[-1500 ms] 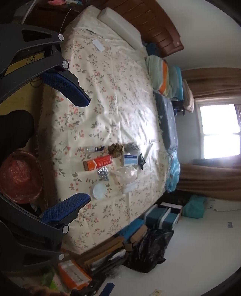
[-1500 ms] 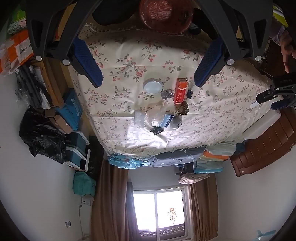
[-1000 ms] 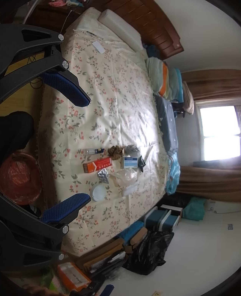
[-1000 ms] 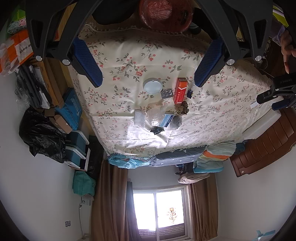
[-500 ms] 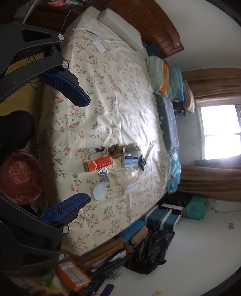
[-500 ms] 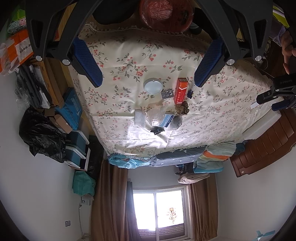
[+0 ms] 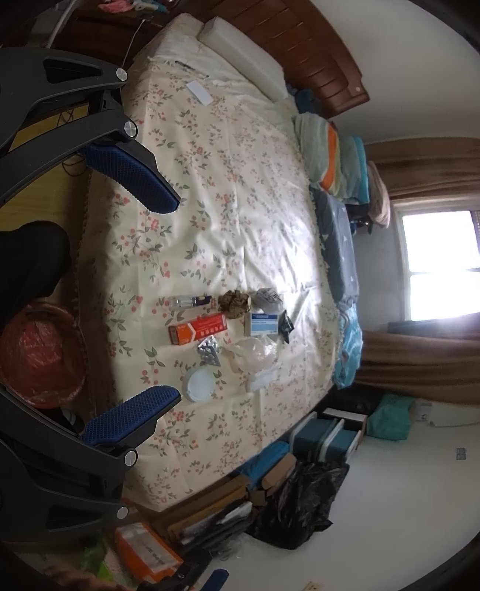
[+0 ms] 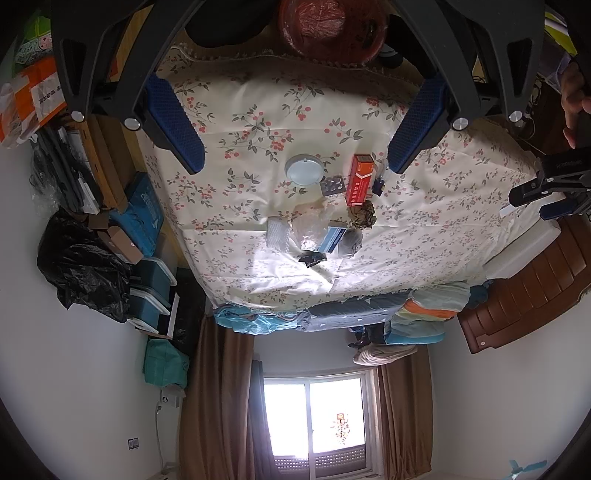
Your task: Collect trash
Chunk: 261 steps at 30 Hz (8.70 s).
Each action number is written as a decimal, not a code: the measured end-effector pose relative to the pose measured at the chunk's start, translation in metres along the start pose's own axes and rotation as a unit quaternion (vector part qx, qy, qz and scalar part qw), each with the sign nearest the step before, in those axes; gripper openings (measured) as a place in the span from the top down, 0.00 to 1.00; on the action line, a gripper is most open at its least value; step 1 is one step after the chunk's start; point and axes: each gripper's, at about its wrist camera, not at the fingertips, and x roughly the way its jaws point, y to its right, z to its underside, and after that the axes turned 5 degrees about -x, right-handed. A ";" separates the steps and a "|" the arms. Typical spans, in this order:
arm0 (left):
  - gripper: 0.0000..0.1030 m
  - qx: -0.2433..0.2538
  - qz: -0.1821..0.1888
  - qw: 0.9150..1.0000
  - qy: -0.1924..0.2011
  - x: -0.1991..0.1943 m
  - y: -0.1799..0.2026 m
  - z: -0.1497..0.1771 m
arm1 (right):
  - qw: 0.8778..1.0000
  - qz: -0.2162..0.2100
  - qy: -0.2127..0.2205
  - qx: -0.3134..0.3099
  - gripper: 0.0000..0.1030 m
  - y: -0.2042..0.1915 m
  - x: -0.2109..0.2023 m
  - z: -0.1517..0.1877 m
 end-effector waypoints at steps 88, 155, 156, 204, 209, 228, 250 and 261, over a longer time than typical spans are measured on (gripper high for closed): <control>0.65 -0.017 0.082 0.985 -0.152 0.373 0.011 0.056 | 0.990 -0.069 -0.117 -0.045 0.22 -0.023 0.381 0.072; 0.31 0.035 0.103 0.898 -0.427 0.307 0.053 0.337 | 0.870 -0.147 -0.458 -0.106 0.05 -0.088 0.316 0.373; 0.30 0.029 0.100 0.901 -0.420 0.306 0.051 0.334 | 0.872 -0.146 -0.456 -0.102 0.05 -0.086 0.315 0.371; 0.06 -0.003 0.019 0.990 -0.139 0.356 0.065 0.053 | 0.994 -0.038 -0.086 -0.048 0.05 0.002 0.277 0.100; 0.13 -0.010 0.027 0.989 -0.143 0.369 0.060 0.052 | 0.994 -0.042 -0.090 -0.047 0.05 -0.002 0.290 0.098; 0.53 -0.003 0.026 0.988 -0.152 0.379 0.019 0.054 | 0.989 -0.082 -0.093 -0.081 0.05 -0.068 0.383 0.059; 0.54 -0.008 0.039 0.989 -0.144 0.390 0.017 0.051 | 0.983 -0.084 -0.125 -0.104 0.46 -0.081 0.439 0.050; 0.54 -0.005 0.056 0.988 -0.141 0.370 0.025 0.059 | 0.985 -0.101 -0.102 -0.096 0.46 -0.065 0.388 0.056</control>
